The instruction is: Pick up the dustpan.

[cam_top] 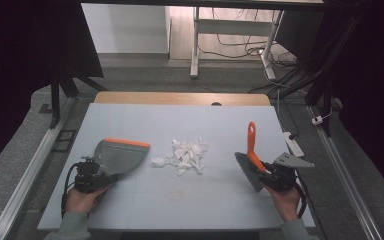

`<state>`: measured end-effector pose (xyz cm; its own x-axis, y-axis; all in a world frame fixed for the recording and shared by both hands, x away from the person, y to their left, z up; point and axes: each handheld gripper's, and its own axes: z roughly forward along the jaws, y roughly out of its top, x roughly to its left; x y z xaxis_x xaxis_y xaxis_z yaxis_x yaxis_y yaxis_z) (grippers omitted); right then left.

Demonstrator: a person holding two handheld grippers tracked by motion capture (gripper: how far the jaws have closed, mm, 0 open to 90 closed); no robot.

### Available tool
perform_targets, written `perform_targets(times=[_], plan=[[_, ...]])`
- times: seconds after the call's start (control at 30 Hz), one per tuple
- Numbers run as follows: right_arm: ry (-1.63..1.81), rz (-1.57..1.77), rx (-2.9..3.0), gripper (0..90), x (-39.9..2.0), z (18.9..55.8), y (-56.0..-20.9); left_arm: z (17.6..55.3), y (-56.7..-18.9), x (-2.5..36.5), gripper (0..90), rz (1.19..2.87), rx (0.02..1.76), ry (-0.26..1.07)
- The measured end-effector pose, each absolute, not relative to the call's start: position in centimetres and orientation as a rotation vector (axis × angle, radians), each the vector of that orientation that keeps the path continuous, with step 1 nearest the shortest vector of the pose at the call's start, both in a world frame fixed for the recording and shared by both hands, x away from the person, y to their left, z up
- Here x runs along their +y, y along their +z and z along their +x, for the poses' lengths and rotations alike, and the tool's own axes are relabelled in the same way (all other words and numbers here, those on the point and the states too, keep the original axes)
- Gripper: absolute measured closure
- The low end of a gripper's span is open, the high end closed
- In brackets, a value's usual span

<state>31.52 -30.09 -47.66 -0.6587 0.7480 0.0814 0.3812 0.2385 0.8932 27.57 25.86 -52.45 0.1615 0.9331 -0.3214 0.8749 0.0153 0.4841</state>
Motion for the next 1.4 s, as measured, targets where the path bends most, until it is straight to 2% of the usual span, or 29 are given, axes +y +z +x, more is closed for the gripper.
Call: perform_targets(times=[0.67,1.07,1.4], plan=[[1.413,1.031,2.143,70.1,-30.0,31.4,-47.2,26.9,-51.7,27.9,61.5,1.825,1.576,0.235],[1.434,1.072,2.131,70.1,-29.8,32.2,-47.3,26.8,-50.8,29.1,61.5,1.808,1.395,0.263],[1.451,1.077,2.114,70.1,-29.6,32.4,-47.0,26.4,-50.0,29.4,61.5,1.807,1.318,0.291]])
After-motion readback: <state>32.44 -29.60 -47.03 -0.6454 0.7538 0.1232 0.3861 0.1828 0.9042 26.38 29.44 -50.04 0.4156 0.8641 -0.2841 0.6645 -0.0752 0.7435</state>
